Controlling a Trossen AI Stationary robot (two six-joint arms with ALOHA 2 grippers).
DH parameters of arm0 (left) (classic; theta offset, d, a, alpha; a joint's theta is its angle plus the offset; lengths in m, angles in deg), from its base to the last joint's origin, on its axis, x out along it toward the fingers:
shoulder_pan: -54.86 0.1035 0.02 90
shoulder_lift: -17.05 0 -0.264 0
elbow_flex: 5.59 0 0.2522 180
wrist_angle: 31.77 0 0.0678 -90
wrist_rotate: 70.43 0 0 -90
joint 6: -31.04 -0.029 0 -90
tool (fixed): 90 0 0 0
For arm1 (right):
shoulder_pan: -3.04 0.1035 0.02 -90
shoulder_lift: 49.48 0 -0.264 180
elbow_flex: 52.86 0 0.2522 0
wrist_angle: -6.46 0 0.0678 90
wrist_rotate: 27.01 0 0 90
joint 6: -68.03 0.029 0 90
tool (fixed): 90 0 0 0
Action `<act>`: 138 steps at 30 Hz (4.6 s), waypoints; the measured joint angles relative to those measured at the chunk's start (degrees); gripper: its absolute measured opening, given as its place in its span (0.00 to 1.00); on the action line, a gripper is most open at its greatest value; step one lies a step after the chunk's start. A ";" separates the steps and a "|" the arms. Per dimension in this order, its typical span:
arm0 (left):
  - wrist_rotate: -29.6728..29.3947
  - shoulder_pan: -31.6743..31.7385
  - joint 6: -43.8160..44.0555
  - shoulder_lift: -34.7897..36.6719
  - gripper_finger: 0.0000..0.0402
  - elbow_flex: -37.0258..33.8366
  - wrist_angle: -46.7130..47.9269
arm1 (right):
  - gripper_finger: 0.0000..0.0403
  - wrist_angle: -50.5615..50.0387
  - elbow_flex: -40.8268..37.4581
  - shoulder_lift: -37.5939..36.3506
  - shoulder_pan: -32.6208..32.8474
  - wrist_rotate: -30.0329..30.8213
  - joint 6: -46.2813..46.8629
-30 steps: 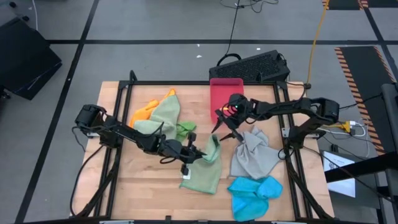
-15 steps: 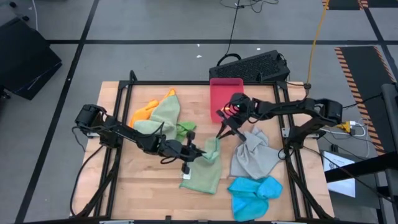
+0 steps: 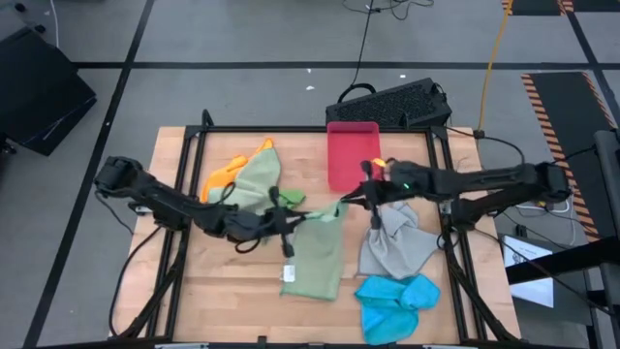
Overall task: Fold microfiber towels
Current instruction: Fold the right light green microfiber cloth
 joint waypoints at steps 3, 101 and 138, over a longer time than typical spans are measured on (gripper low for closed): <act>-3.96 -3.04 0.36 1.95 0.03 0.04 -0.07 | 0.01 2.17 0.00 -2.48 7.69 11.66 6.80; 24.07 16.31 8.63 -5.80 0.18 -5.90 0.40 | 0.01 28.52 -8.04 22.54 -3.35 4.88 19.28; 13.35 6.94 21.80 8.62 0.52 -6.35 40.80 | 0.01 25.48 -8.00 22.54 -3.26 5.14 18.87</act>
